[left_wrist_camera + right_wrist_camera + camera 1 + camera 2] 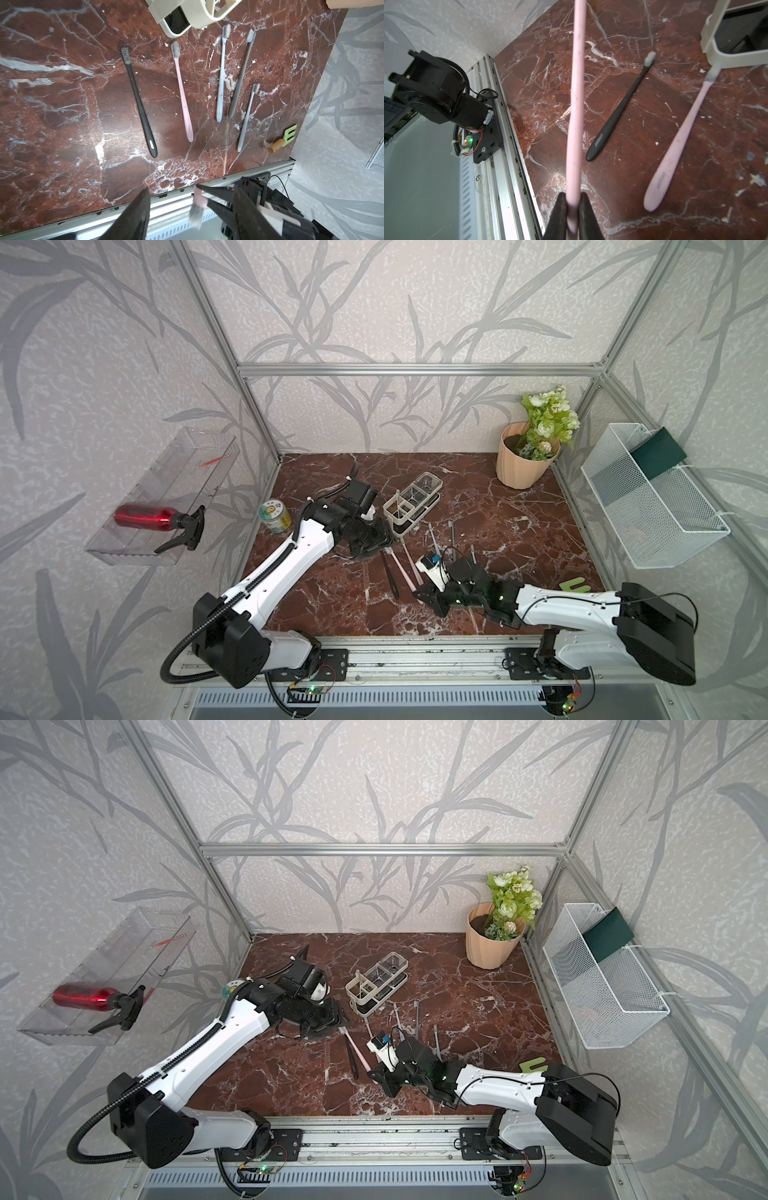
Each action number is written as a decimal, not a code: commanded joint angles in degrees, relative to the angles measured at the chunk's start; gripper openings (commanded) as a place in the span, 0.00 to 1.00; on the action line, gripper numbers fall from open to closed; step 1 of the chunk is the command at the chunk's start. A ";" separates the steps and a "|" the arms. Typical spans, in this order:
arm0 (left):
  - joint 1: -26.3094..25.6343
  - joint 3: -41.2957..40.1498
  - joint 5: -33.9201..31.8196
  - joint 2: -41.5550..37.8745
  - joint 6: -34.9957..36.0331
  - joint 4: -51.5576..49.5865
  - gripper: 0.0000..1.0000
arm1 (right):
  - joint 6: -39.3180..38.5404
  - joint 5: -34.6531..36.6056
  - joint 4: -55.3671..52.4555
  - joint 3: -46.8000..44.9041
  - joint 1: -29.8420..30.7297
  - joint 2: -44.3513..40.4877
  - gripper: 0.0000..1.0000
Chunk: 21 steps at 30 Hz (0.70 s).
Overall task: Place the toothbrush into the toothbrush holder
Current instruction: Pick up the toothbrush from the center of the board.
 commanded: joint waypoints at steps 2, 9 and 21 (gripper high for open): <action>0.26 1.17 4.18 1.87 -0.72 -0.10 0.58 | -1.61 0.55 -0.60 1.81 1.05 0.50 0.00; 0.62 1.23 5.96 2.59 0.85 -2.96 0.45 | -1.76 1.52 -0.82 1.81 1.29 0.31 0.00; 2.01 -0.81 8.16 1.42 1.65 -3.03 0.31 | -1.81 1.65 -1.08 2.25 1.37 1.19 0.00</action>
